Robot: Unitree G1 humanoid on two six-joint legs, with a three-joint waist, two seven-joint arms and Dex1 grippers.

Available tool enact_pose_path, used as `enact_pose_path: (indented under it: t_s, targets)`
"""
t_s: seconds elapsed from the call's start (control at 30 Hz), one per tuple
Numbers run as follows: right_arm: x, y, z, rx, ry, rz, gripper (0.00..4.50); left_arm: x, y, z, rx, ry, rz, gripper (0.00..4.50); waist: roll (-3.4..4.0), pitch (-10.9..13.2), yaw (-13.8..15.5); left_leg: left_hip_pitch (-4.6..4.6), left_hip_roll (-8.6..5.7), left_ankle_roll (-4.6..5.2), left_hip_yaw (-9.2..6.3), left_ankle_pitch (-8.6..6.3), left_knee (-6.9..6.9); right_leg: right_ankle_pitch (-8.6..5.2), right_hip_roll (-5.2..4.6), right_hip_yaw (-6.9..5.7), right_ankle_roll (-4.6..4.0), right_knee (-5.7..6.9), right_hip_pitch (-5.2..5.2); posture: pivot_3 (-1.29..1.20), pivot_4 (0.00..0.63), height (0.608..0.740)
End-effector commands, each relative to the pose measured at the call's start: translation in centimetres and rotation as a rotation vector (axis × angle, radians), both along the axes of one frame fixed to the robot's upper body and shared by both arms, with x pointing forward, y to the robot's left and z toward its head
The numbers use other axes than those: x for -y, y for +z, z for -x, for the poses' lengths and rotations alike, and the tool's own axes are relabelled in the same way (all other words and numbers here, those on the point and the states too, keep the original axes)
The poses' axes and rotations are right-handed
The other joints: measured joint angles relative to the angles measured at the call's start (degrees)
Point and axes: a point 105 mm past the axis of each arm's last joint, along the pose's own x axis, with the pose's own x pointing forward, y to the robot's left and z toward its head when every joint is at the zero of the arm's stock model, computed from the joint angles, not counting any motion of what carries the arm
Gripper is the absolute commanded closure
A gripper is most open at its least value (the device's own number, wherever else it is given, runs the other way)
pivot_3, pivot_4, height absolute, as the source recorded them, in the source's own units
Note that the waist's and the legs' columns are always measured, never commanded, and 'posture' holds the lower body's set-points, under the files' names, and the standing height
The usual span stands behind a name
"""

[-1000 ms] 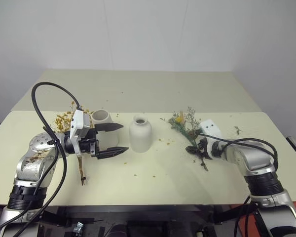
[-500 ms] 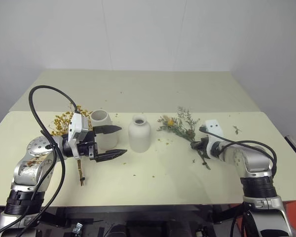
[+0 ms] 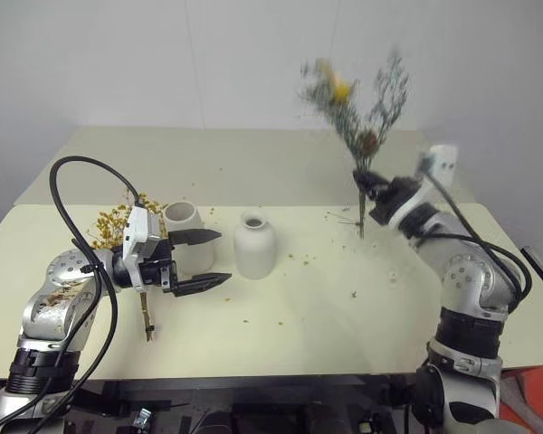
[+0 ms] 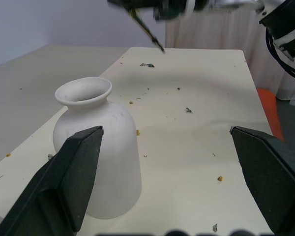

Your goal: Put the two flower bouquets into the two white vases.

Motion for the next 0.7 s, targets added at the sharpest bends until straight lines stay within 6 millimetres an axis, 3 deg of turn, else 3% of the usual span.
enact_pose_path:
  t_s: [0.03,0.37,0.53,0.7]
  targets:
    - [-3.5,3.9,1.5,0.218,0.090,0.015,4.42,-0.4,1.2,0.4,0.063,0.006,-0.005,0.00,0.01,0.01,-0.02,0.01,0.00,0.00,0.00,0.00,0.00,0.00,0.00,0.00,0.00,0.02,0.00,0.00,0.150,0.740]
    - [-13.3,3.2,1.3,0.356,0.199,0.063,4.42,-0.7,1.3,0.7,0.069,0.023,-0.008,0.00,0.03,0.02,0.07,-0.12,0.01,0.00,0.00,0.00,-0.01,0.19,0.00,0.00,-0.34,0.06,-0.20,0.00,0.150,0.740]
    - [-15.6,2.3,1.1,0.369,0.216,0.041,4.42,-0.9,1.3,1.0,0.070,0.041,-0.013,0.00,0.02,0.01,0.13,-0.34,0.01,-0.01,0.00,0.01,-0.01,0.25,0.00,0.01,-0.43,0.12,-0.46,0.00,0.150,0.740]
    - [-15.6,1.9,0.4,0.366,0.188,0.027,4.42,-1.3,1.4,1.3,0.073,0.062,-0.019,0.00,0.03,0.02,0.09,-0.33,0.00,-0.02,0.00,0.01,-0.01,0.26,-0.02,0.01,-0.45,0.13,-0.47,0.00,0.150,0.740]
